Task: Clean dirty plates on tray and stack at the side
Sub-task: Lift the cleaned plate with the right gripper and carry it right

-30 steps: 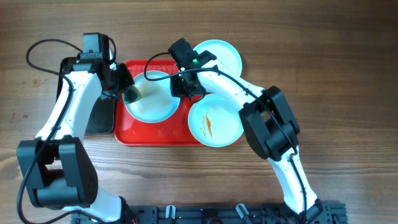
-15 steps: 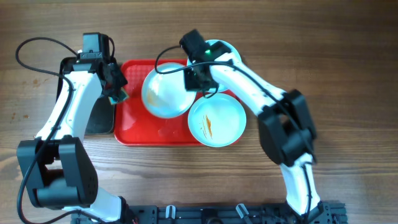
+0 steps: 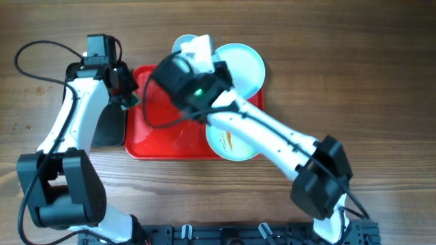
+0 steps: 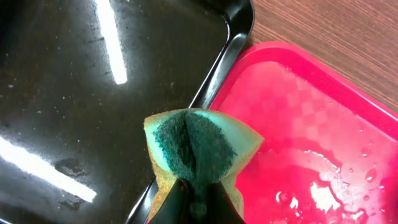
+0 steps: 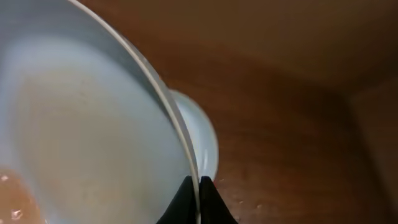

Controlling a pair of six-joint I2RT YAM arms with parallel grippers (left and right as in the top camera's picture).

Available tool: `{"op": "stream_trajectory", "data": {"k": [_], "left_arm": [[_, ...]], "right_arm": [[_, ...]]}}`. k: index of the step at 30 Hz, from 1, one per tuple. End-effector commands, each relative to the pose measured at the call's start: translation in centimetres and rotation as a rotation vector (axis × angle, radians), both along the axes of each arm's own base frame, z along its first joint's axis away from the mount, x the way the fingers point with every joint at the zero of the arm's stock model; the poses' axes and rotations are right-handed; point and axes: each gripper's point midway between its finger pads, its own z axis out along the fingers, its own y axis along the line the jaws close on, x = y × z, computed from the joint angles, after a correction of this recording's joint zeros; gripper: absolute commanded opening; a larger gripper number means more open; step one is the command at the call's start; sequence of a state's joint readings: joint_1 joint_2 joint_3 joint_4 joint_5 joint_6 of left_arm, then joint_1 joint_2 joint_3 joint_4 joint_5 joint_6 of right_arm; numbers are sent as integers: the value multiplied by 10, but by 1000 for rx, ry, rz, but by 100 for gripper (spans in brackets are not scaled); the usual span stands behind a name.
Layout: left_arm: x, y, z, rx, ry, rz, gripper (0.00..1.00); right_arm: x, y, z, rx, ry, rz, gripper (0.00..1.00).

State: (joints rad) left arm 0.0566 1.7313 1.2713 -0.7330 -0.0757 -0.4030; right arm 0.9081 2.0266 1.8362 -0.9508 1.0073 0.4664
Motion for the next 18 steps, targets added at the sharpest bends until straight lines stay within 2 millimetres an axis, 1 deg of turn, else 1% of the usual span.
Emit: {"op": "stream_trajectory", "data": {"k": [1, 2, 6, 7, 8, 10, 11, 12, 14, 15, 16, 17, 18], "left_arm": [[4, 3, 2, -56, -15, 19, 4], [4, 2, 2, -59, -15, 17, 4], [4, -4, 2, -91, -17, 4, 4], [4, -8, 2, -115, -18, -5, 4], [4, -9, 2, -118, -19, -6, 4], [4, -9, 2, -118, -18, -6, 4], [4, -9, 2, -118, -17, -6, 4], [4, -8, -1, -118, -11, -6, 4], [2, -9, -7, -120, 7, -5, 4], [1, -9, -10, -121, 18, -4, 4], [-1, -9, -15, -122, 33, -4, 4], [-1, -9, -17, -122, 40, -4, 4], [-1, -9, -17, -119, 43, -14, 4]], "right_arm": [[-11, -9, 49, -110, -224, -77, 4], [-14, -9, 56, -125, -262, -91, 4], [-21, -9, 72, -171, -346, -114, 4], [-23, -8, 75, -176, -362, -116, 4], [-26, -6, 77, -171, -366, -110, 4], [-31, 2, 75, -140, -339, -76, 4], [-32, 7, 70, -109, -304, -51, 4], [-33, 16, 54, -49, -207, 4, 4], [-42, 35, 11, 73, 54, 119, 4], [-45, 38, -6, 132, 163, 149, 4], [-47, 39, -22, 203, 282, 169, 4], [-46, 32, -29, 263, 372, 174, 4], [-44, 27, -31, 313, 450, 209, 4]]}}
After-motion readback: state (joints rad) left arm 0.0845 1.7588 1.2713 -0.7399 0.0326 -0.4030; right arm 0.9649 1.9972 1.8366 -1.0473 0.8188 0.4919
